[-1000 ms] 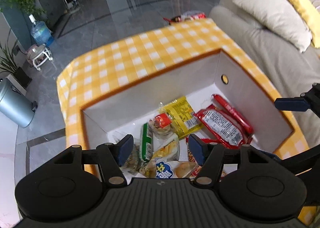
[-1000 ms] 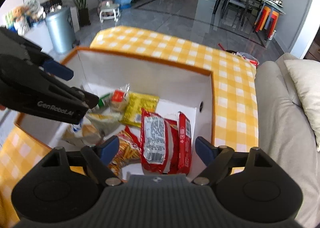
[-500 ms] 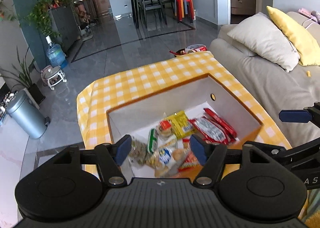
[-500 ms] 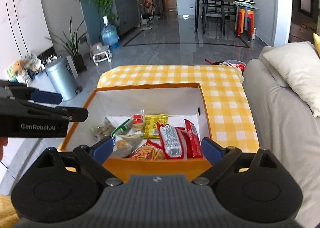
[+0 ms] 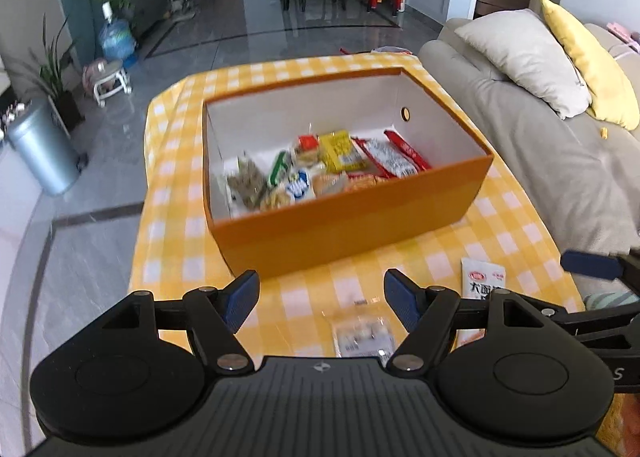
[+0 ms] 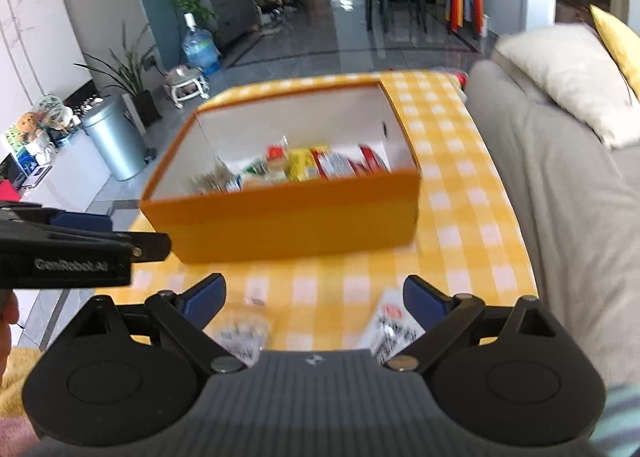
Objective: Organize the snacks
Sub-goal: 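Withdraw both tools from the box toward the remaining snacks, then move left tool over the white-ball packet while right tool approaches the spicy-strip packet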
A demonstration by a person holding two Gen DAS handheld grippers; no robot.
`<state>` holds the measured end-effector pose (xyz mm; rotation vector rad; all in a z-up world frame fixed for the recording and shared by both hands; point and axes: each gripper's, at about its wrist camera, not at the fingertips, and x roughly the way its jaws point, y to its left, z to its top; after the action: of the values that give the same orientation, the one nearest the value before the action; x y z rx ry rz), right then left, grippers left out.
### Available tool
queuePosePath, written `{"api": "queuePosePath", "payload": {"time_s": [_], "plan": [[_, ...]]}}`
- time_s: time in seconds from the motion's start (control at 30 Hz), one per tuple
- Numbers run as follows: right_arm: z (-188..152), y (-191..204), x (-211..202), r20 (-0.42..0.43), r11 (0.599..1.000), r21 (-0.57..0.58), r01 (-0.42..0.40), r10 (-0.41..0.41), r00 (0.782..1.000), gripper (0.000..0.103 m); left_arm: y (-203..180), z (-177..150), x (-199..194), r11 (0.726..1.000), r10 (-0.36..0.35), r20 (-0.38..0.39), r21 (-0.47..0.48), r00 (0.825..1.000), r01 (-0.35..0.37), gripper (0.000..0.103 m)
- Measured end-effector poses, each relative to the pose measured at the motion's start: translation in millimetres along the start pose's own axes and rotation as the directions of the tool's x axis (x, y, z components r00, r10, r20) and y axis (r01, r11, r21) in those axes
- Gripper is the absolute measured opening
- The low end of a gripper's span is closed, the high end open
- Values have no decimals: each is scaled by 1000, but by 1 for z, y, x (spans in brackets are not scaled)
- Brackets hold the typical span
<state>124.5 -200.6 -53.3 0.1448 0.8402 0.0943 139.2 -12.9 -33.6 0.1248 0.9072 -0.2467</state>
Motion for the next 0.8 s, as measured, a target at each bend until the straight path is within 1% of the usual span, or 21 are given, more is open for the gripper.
{"api": "queuePosePath", "payload": {"time_s": [0.17,0.37,0.6,0.73,0.8], "plan": [[-23,-12,8,-54,998,47,32,-29,998,92,0,-16,0,998,-21,-11,-51,1000,20,84],[-43,-20,22,-97,997,53,65,-60,993,92,1,-34,13,991,-44,-43,-128,998,38,83],[-55,-30,45,-163,992,101,72,-55,985,92,4,-44,30,983,-76,-85,-176,993,60,82],[-57,-34,56,-187,988,125,89,-65,980,92,-4,-47,44,983,-97,-114,-168,989,77,82],[-57,-36,60,-192,987,130,99,-73,979,92,-9,-49,54,985,-92,-141,-158,986,69,83]]}}
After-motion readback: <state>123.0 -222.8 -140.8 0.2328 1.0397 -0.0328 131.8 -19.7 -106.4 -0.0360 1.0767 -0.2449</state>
